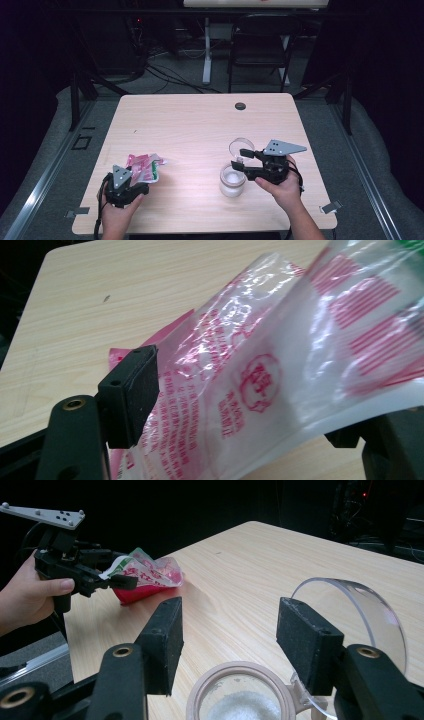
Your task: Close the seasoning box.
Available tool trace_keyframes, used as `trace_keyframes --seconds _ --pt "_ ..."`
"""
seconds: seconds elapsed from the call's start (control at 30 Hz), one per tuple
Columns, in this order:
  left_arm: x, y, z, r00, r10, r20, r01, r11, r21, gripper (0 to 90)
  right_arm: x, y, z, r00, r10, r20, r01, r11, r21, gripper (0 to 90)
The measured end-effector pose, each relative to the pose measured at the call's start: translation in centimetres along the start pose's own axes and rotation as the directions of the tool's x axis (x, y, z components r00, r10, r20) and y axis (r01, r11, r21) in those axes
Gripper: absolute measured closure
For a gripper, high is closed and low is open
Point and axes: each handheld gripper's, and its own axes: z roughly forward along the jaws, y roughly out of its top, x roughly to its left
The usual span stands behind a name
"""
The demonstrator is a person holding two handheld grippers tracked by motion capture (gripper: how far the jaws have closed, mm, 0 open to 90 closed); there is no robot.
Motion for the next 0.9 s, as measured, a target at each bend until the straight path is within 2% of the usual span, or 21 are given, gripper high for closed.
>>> trace_keyframes --seconds 0.13,0.23,0.47,0.63,0.9 --pt "-1.2 0.3 -0.1 0.999 0.043 0.014 -0.043 0.9991 -0.008 27.7 -0.1 0.0 -0.1 1.0 0.003 0.005 -0.003 1.0 -0.005 44.3" --pt "-1.9 0.5 -0.3 0.9979 0.057 0.031 -0.057 0.9982 -0.02 27.6 -0.1 0.1 -0.2 1.0 0.004 0.006 -0.004 1.0 -0.006 44.3" --pt "-3.0 0.9 -0.5 0.9958 0.073 0.056 -0.071 0.9969 -0.035 27.2 -0.1 0.2 -0.4 0.9999 0.0 0.01 0.0 1.0 -0.01 44.3" --pt "-3.7 1.3 -0.9 0.9941 0.091 0.06 -0.087 0.9945 -0.057 27.3 -0.2 0.4 -0.8 0.9993 -0.017 0.033 0.018 1.0 -0.009 44.3" --pt "-4.7 2.2 -1.1 0.9908 0.106 0.084 -0.101 0.9928 -0.065 27.4 -0.7 1.0 -2.2 0.9976 -0.012 0.068 0.014 0.999 -0.035 44.4"
